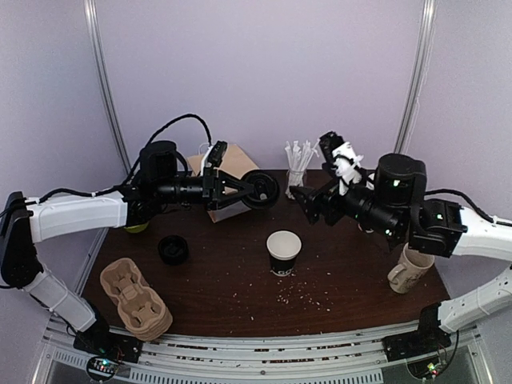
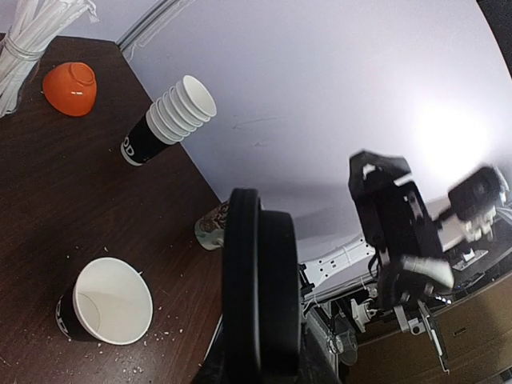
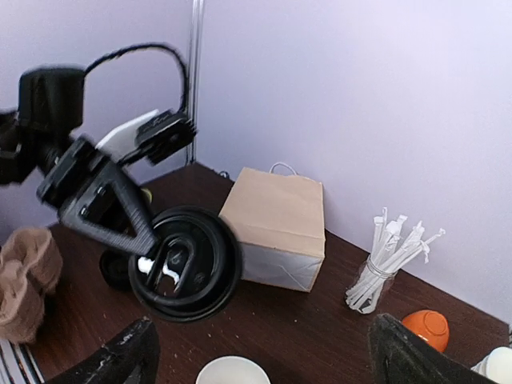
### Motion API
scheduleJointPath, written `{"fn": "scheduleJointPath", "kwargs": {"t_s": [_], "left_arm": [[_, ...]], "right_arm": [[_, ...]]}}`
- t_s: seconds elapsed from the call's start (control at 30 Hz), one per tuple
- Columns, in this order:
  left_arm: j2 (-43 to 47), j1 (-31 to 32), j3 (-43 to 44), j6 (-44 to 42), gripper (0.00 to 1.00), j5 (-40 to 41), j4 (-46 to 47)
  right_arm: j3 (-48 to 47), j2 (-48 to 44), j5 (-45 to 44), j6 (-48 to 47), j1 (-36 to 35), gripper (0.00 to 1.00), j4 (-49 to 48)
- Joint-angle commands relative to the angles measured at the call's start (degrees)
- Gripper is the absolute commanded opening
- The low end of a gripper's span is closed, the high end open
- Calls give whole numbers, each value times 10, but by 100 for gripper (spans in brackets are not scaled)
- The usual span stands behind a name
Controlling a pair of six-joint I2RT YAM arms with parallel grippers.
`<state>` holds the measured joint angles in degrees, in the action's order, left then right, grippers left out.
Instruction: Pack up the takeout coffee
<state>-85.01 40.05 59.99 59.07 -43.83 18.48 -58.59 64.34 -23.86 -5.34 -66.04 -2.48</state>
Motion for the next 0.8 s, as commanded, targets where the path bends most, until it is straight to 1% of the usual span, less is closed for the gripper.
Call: {"fn": "scheduleJointPath", "kwargs": {"t_s": [0.0, 0.03, 0.13, 0.2, 0.27, 0.33, 0.4, 0.57, 0.77], "left_arm": [[16, -2, -28, -27, 11, -26, 61], [15, -2, -35, -24, 11, -35, 74], [7, 5, -49, -18, 11, -57, 111], [0, 11, -50, -20, 11, -70, 129], [-8, 17, -49, -24, 11, -82, 139], [-13, 20, -48, -25, 11, -90, 146], [-21, 22, -45, -26, 11, -99, 150], [-34, 24, -32, -29, 11, -107, 151], [-47, 28, -21, -28, 11, -110, 151]], "right_arm": [[27, -42, 198, 224, 108, 94, -37], [24, -38, 231, 252, 133, 93, -33], [0, -4, 374, 319, 203, 91, -1], [7, 9, 447, 356, 229, 88, -22], [27, 15, 516, 396, 250, 88, -69], [41, 23, 560, 431, 263, 88, -105], [45, 34, 587, 448, 266, 88, -121], [45, 63, 615, 476, 266, 88, -139], [43, 99, 643, 494, 266, 82, -147]]}}
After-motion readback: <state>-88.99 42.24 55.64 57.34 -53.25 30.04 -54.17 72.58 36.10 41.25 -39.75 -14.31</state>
